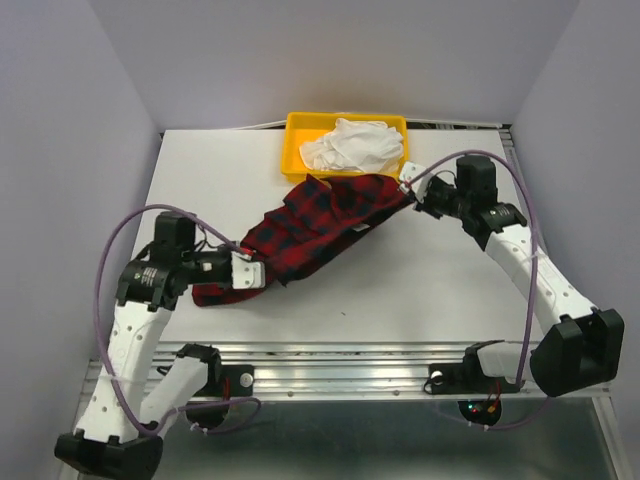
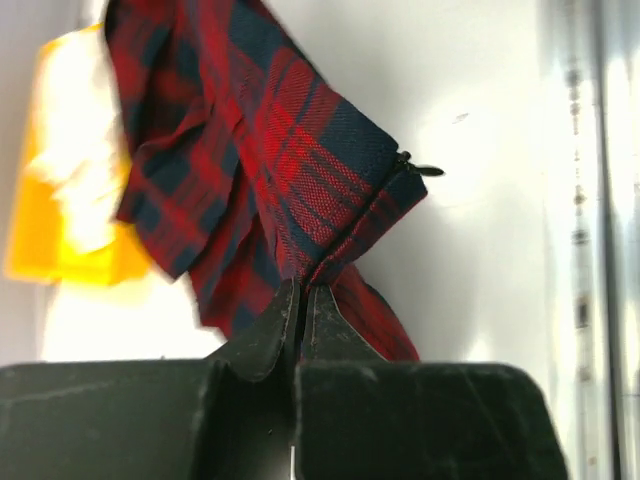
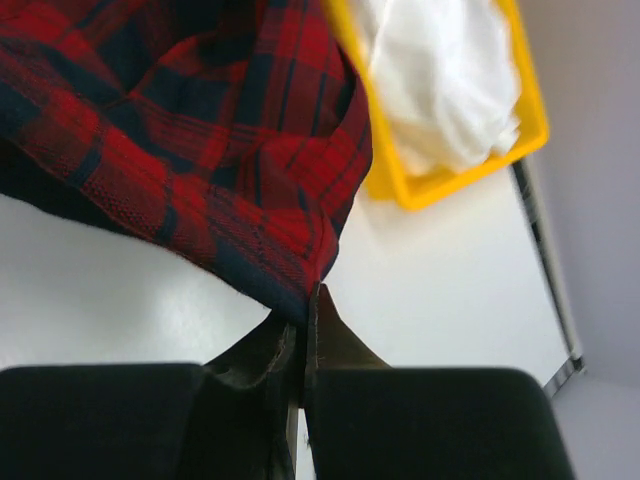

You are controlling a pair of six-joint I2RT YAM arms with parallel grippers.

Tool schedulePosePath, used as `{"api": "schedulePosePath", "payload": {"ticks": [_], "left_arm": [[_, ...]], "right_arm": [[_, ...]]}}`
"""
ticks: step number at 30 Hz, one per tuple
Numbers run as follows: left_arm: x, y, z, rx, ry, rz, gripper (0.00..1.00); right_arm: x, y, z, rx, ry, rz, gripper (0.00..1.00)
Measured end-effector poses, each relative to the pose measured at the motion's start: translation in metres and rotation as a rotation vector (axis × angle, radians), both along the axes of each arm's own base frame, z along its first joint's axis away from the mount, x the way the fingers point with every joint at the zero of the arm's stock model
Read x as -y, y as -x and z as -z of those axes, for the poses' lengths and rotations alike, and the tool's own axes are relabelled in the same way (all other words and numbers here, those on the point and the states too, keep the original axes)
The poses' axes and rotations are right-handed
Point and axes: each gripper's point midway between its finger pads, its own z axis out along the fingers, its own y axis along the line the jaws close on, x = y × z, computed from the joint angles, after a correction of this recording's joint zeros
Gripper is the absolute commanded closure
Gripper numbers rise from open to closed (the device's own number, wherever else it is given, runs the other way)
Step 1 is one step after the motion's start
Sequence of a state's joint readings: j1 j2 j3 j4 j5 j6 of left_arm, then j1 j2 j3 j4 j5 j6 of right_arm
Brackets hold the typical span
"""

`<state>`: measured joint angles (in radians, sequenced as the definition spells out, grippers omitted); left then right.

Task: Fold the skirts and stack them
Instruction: Flatten the skirt out

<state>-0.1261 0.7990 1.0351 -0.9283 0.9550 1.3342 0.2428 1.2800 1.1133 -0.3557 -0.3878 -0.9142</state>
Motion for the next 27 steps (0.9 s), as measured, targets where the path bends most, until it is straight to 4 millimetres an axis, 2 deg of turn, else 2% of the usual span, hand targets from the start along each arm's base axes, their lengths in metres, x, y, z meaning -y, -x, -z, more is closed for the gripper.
{"api": "schedulePosePath", "payload": {"ticks": [1, 2, 4, 6, 8, 11, 15, 18, 19, 20, 22, 24, 25, 26, 27], "left_arm": [[0.01, 0.006, 0.009, -0.029, 0.0, 0.042, 0.98], [0.02, 0.012, 0.019, -0.074, -0.006, 0.075, 0.98], [0.047, 0.028, 0.035, -0.14, -0.024, 0.164, 0.99], [0.071, 0.046, 0.046, -0.192, -0.044, 0.25, 0.99], [0.099, 0.066, 0.056, -0.243, -0.071, 0.347, 1.0], [0.128, 0.087, 0.071, -0.302, -0.112, 0.425, 1.0], [0.147, 0.108, 0.085, -0.352, -0.132, 0.48, 1.0], [0.153, 0.112, 0.083, -0.411, -0.122, 0.451, 1.0], [0.153, 0.108, 0.08, -0.433, -0.107, 0.433, 1.0], [0.151, 0.095, 0.074, -0.46, -0.081, 0.382, 1.0], [0.14, 0.052, 0.057, -0.488, -0.001, 0.223, 1.0], [0.113, -0.01, 0.029, -0.466, 0.115, 0.008, 1.0], [0.095, -0.038, 0.016, -0.446, 0.169, -0.096, 1.0], [0.077, -0.061, 0.001, -0.422, 0.218, -0.187, 1.0], [0.057, -0.082, -0.015, -0.391, 0.273, -0.276, 1.0]], "right_arm": [[0.008, 0.004, 0.011, -0.015, 0.016, 0.012, 0.99], [0.02, 0.015, 0.036, -0.056, 0.053, 0.025, 0.99], [0.036, 0.034, 0.07, -0.129, 0.112, 0.033, 0.99], [0.049, 0.054, 0.095, -0.193, 0.175, 0.03, 0.99], [0.058, 0.068, 0.105, -0.215, 0.222, 0.023, 0.99], [0.071, 0.09, 0.114, -0.22, 0.308, -0.005, 0.99], [0.083, 0.111, 0.122, -0.242, 0.372, -0.019, 0.99], [0.084, 0.114, 0.12, -0.297, 0.358, 0.011, 0.99], [0.084, 0.111, 0.117, -0.316, 0.349, 0.022, 0.99], [0.082, 0.104, 0.11, -0.33, 0.331, 0.036, 0.99], [0.072, 0.077, 0.084, -0.322, 0.254, 0.084, 0.99], [0.061, 0.042, 0.047, -0.283, 0.162, 0.137, 0.99], [0.054, 0.017, 0.021, -0.246, 0.101, 0.167, 0.99], [0.047, -0.006, 0.004, -0.223, 0.061, 0.181, 0.99], [0.038, -0.033, -0.022, -0.197, 0.001, 0.2, 0.99]]}}
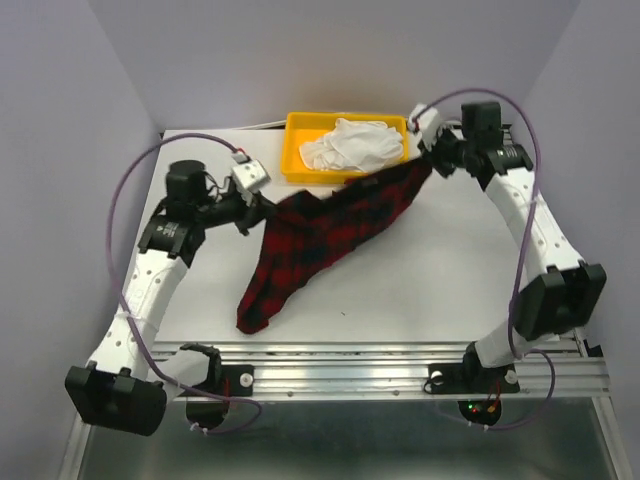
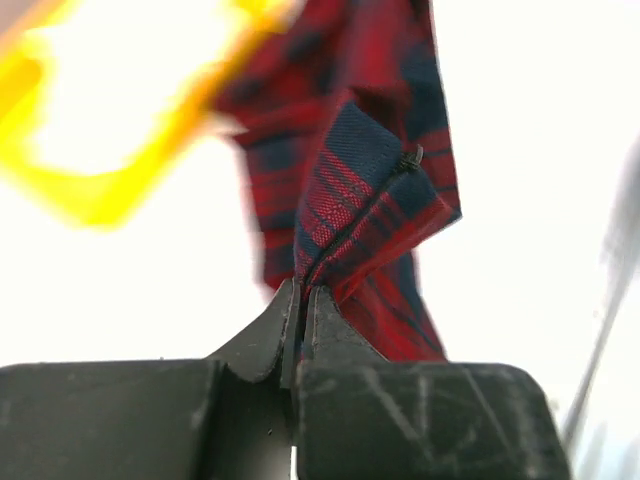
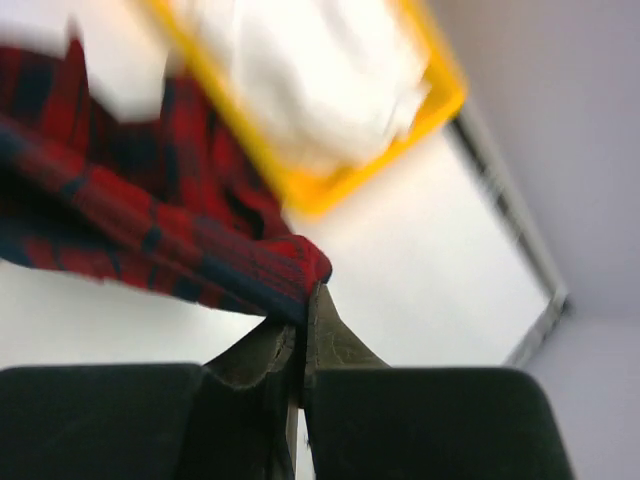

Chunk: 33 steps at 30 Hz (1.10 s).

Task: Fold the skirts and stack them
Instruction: Flatten the skirt out

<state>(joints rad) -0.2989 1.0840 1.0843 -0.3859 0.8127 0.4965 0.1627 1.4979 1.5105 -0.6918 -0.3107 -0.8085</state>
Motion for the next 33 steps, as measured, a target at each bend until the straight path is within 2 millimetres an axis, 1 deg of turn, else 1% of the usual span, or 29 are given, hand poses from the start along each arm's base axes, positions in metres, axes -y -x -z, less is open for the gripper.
{"api": "schedulePosePath", "payload": {"ticks": [2, 3, 4, 5, 6, 7, 8, 10, 11, 12, 14, 15, 16, 17, 18, 20, 21, 22, 23, 25, 26, 27, 28, 29, 30, 31, 32, 33], "left_arm": [[-0.046, -0.036, -0.039, 0.055, 0.079, -0.199, 1.0], [-0.059, -0.044, -0.052, 0.078, 0.105, -0.244, 1.0], [-0.081, -0.056, -0.076, 0.123, 0.153, -0.326, 1.0], [-0.097, -0.062, -0.09, 0.156, 0.176, -0.382, 1.0], [-0.115, -0.066, -0.101, 0.184, 0.188, -0.438, 1.0], [-0.133, -0.07, -0.113, 0.214, 0.2, -0.504, 1.0], [-0.15, -0.073, -0.127, 0.25, 0.208, -0.563, 1.0], [-0.178, -0.076, -0.157, 0.339, 0.209, -0.662, 1.0], [-0.192, -0.076, -0.174, 0.39, 0.205, -0.715, 1.0], [-0.202, -0.076, -0.189, 0.437, 0.199, -0.754, 1.0], [-0.218, -0.074, -0.214, 0.525, 0.187, -0.82, 1.0], [-0.225, -0.071, -0.228, 0.588, 0.177, -0.855, 1.0], [-0.228, -0.067, -0.233, 0.625, 0.168, -0.868, 1.0], [-0.228, -0.062, -0.233, 0.654, 0.157, -0.867, 1.0], [-0.225, -0.057, -0.231, 0.679, 0.141, -0.855, 1.0], [-0.21, -0.038, -0.219, 0.71, 0.107, -0.787, 1.0], [-0.201, -0.029, -0.214, 0.729, 0.088, -0.744, 1.0], [-0.188, -0.019, -0.199, 0.73, 0.068, -0.676, 1.0], [-0.178, -0.01, -0.189, 0.74, 0.05, -0.627, 1.0], [-0.156, 0.004, -0.149, 0.715, -0.014, -0.501, 1.0], [-0.145, 0.012, -0.131, 0.712, -0.053, -0.432, 1.0], [-0.137, 0.017, -0.117, 0.699, -0.072, -0.385, 1.0], [-0.12, 0.025, -0.092, 0.658, -0.09, -0.289, 1.0], [-0.107, 0.029, -0.074, 0.639, -0.111, -0.215, 1.0], [-0.093, 0.034, -0.044, 0.592, -0.142, -0.12, 1.0], [-0.083, 0.04, -0.027, 0.556, -0.15, -0.061, 1.0], [-0.073, 0.046, -0.007, 0.519, -0.168, 0.008, 0.99], [-0.064, 0.056, 0.014, 0.477, -0.188, 0.085, 0.96]], "right_arm": [[-0.019, -0.047, -0.044, 0.083, -0.089, 0.016, 0.99], [-0.037, -0.074, -0.068, 0.133, -0.147, 0.0, 0.99], [-0.062, -0.094, -0.088, 0.168, -0.188, -0.032, 0.99], [-0.084, -0.11, -0.107, 0.216, -0.221, -0.058, 0.99], [-0.119, -0.125, -0.118, 0.264, -0.249, -0.103, 0.99], [-0.139, -0.131, -0.129, 0.302, -0.262, -0.126, 0.99], [-0.164, -0.139, -0.14, 0.363, -0.279, -0.151, 0.99], [-0.207, -0.145, -0.143, 0.442, -0.297, -0.184, 0.99], [-0.226, -0.145, -0.141, 0.471, -0.308, -0.196, 0.99], [-0.239, -0.145, -0.138, 0.491, -0.324, -0.205, 0.99], [-0.257, -0.144, -0.139, 0.517, -0.365, -0.211, 0.99], [-0.261, -0.144, -0.143, 0.531, -0.388, -0.21, 0.99], [-0.263, -0.144, -0.149, 0.545, -0.414, -0.21, 0.99], [-0.265, -0.144, -0.155, 0.557, -0.445, -0.211, 0.99], [-0.265, -0.143, -0.164, 0.582, -0.473, -0.217, 0.99], [-0.256, -0.135, -0.165, 0.586, -0.487, -0.239, 0.99], [-0.25, -0.128, -0.159, 0.585, -0.475, -0.268, 0.99], [-0.243, -0.121, -0.144, 0.554, -0.442, -0.29, 0.99], [-0.236, -0.113, -0.141, 0.565, -0.42, -0.307, 0.99], [-0.216, -0.09, -0.107, 0.54, -0.337, -0.353, 0.99], [-0.202, -0.075, -0.079, 0.506, -0.285, -0.37, 0.99], [-0.192, -0.067, -0.058, 0.479, -0.245, -0.385, 0.99], [-0.177, -0.057, -0.029, 0.434, -0.191, -0.399, 0.99], [-0.166, -0.05, -0.002, 0.389, -0.144, -0.412, 0.99], [-0.151, -0.043, 0.023, 0.346, -0.097, -0.419, 0.99], [-0.139, -0.032, 0.048, 0.283, -0.066, -0.421, 0.99], [-0.114, -0.017, 0.081, 0.207, -0.005, -0.422, 0.99], [-0.098, -0.008, 0.096, 0.167, 0.025, -0.417, 0.99]]}}
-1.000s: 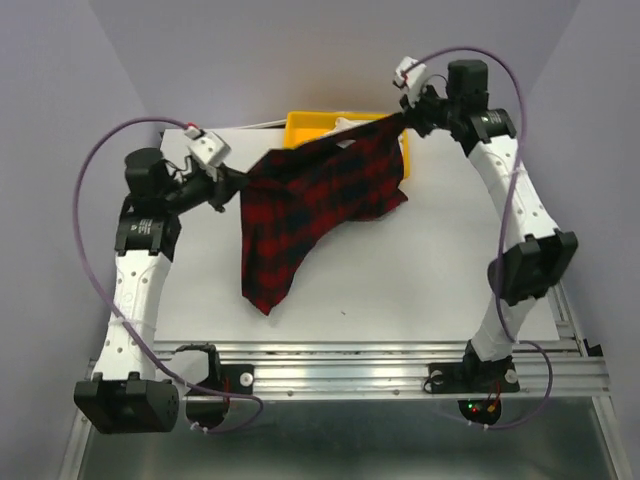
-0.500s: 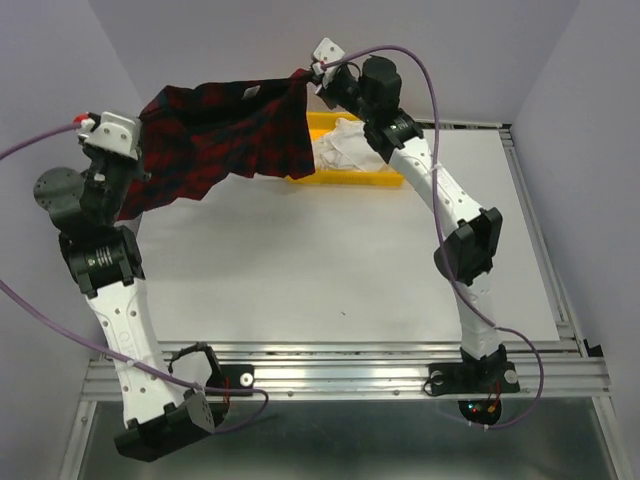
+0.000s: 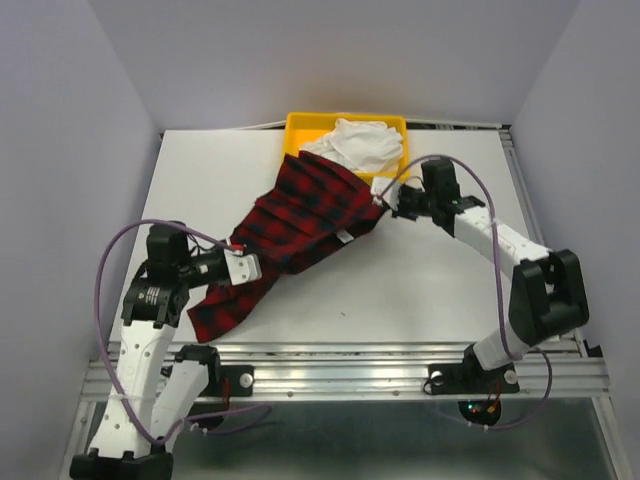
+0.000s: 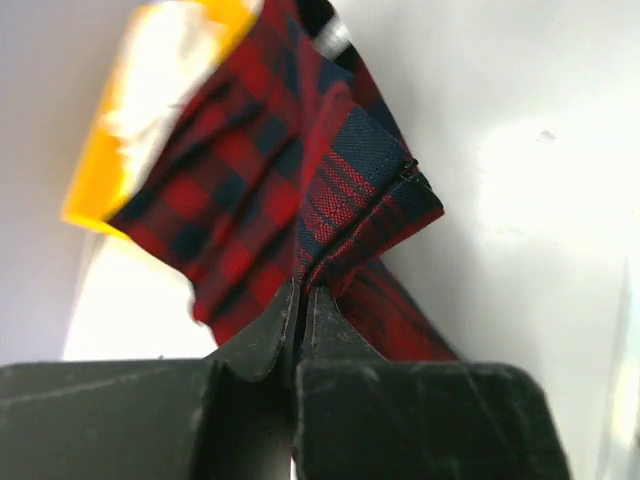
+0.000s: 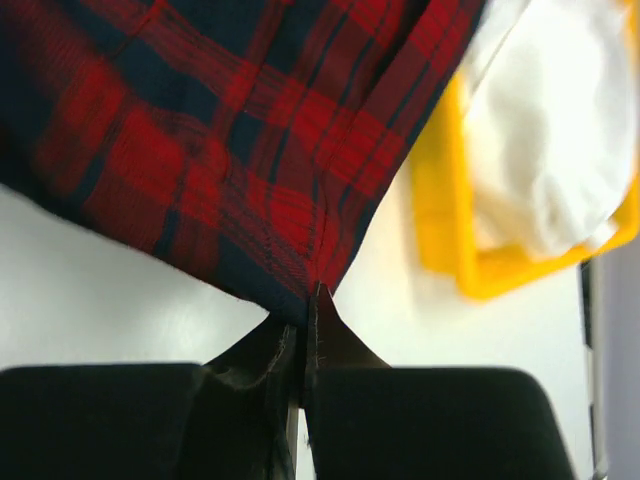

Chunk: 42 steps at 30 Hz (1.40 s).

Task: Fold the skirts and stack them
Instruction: Flatten the skirt out

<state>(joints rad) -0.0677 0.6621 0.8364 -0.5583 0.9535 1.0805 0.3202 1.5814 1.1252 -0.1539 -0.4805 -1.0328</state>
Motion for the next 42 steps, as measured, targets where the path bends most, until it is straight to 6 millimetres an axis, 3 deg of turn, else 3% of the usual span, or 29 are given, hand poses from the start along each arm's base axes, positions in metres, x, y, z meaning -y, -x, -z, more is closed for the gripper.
{"api": "schedulePosePath", "payload": {"ticks": [1, 3, 4, 5, 6, 7, 10, 14, 20, 23, 26, 28, 33, 38, 42], "left_arm": [[0.004, 0.005, 0.016, -0.038, -0.034, 0.039, 0.87], [0.009, 0.016, 0.038, -0.094, -0.092, 0.113, 0.72], [0.012, 0.02, 0.045, -0.098, -0.121, 0.155, 0.46], [0.015, 0.027, 0.052, -0.097, -0.152, 0.204, 0.29], [0.017, 0.033, 0.057, -0.1, -0.175, 0.247, 0.12], [0.021, 0.039, 0.06, -0.106, -0.186, 0.279, 0.03], [0.036, 0.06, 0.064, -0.104, -0.209, 0.394, 0.02], [0.046, 0.062, 0.058, -0.1, -0.213, 0.41, 0.04], [0.054, 0.035, 0.036, -0.189, -0.17, 0.31, 0.21], [0.059, 0.011, 0.035, -0.296, -0.138, 0.203, 0.27], [0.059, -0.017, 0.052, -0.41, -0.143, 0.064, 0.34], [0.058, -0.037, 0.066, -0.476, -0.169, -0.017, 0.39], [0.054, -0.076, 0.114, -0.574, -0.286, -0.13, 0.47], [0.057, -0.077, 0.153, -0.567, -0.452, -0.101, 0.6], [0.059, -0.072, 0.187, -0.595, -0.566, -0.046, 0.68]], "right_arm": [[0.019, 0.019, 0.018, -0.047, 0.058, -0.005, 0.96], [0.045, 0.048, 0.024, -0.072, 0.115, -0.01, 0.86], [0.052, 0.06, 0.021, -0.054, 0.139, -0.023, 0.74], [0.057, 0.074, 0.016, -0.036, 0.165, -0.045, 0.38], [0.061, 0.082, 0.011, -0.015, 0.181, -0.053, 0.18], [0.064, 0.088, 0.007, 0.007, 0.2, -0.065, 0.01], [0.075, 0.097, 0.01, 0.021, 0.279, -0.071, 0.0], [0.094, 0.102, 0.027, -0.039, 0.37, -0.025, 0.0], [0.112, 0.101, 0.027, -0.076, 0.417, 0.045, 0.07], [0.128, 0.072, 0.005, -0.103, 0.383, 0.181, 0.11], [0.137, 0.034, -0.018, -0.085, 0.361, 0.282, 0.12], [0.148, 0.02, -0.021, -0.085, 0.38, 0.35, 0.19], [0.158, 0.025, 0.012, -0.283, 0.396, 0.458, 0.34], [0.134, 0.027, 0.031, -0.503, 0.271, 0.495, 0.46], [0.107, 0.048, 0.054, -0.694, 0.206, 0.51, 0.57]]}}
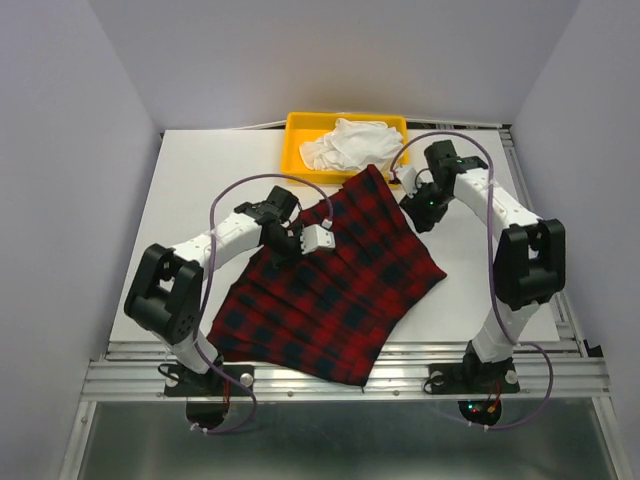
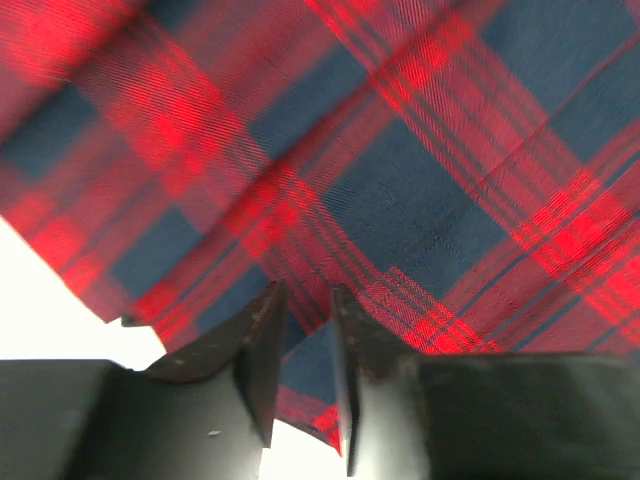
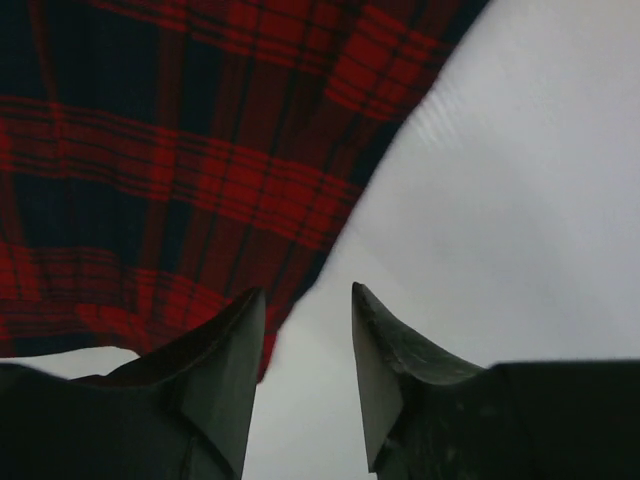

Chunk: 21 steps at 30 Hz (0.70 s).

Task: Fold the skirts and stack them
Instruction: Flatten the skirt out

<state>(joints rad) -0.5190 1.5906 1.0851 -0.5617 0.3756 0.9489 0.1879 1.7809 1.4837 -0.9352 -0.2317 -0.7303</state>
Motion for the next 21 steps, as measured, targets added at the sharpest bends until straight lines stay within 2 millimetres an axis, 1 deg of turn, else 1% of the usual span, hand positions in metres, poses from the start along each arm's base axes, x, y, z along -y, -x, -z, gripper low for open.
{"api": "schedulePosePath", "payload": {"ticks": [1, 2, 3, 5, 8, 9, 10, 12, 14, 16, 18, 20, 21], "left_arm": [[-0.003, 0.002, 0.01, -0.021, -0.026, 0.015, 0.7], [-0.005, 0.004, 0.016, -0.033, -0.042, 0.024, 0.72], [-0.007, 0.008, 0.023, -0.048, -0.061, 0.041, 0.74], [-0.016, 0.019, 0.035, -0.082, -0.102, 0.074, 0.75], [-0.019, 0.032, 0.041, -0.103, -0.129, 0.125, 0.78], [-0.018, 0.035, 0.043, -0.105, -0.137, 0.141, 0.79], [-0.015, 0.04, 0.045, -0.108, -0.146, 0.167, 0.8], [-0.009, 0.051, 0.048, -0.117, -0.159, 0.219, 0.82], [0.003, 0.065, 0.052, -0.126, -0.175, 0.285, 0.85], [0.017, 0.079, 0.052, -0.134, -0.181, 0.351, 0.86], [0.037, 0.094, 0.052, -0.158, -0.176, 0.422, 0.87], [0.054, 0.105, 0.052, -0.186, -0.163, 0.467, 0.88], [0.07, 0.113, 0.051, -0.213, -0.144, 0.494, 0.88]], "right_arm": [[-0.005, 0.005, 0.007, -0.035, -0.011, 0.007, 0.59], [-0.014, 0.012, 0.021, -0.099, -0.018, 0.01, 0.6], [-0.017, 0.015, 0.029, -0.134, -0.02, 0.017, 0.6], [-0.026, 0.025, 0.053, -0.226, -0.017, 0.034, 0.61], [-0.029, 0.031, 0.079, -0.301, 0.003, 0.064, 0.63], [-0.029, 0.029, 0.084, -0.308, 0.01, 0.078, 0.63], [-0.029, 0.028, 0.085, -0.308, 0.011, 0.095, 0.63], [-0.026, 0.025, 0.086, -0.299, 0.027, 0.115, 0.63], [-0.022, 0.022, 0.088, -0.296, 0.054, 0.136, 0.63], [-0.021, 0.012, 0.088, -0.286, 0.077, 0.15, 0.63], [-0.021, -0.004, 0.088, -0.249, 0.094, 0.156, 0.63], [-0.023, -0.018, 0.087, -0.215, 0.106, 0.156, 0.63], [-0.025, -0.027, 0.087, -0.192, 0.11, 0.154, 0.63]]}}
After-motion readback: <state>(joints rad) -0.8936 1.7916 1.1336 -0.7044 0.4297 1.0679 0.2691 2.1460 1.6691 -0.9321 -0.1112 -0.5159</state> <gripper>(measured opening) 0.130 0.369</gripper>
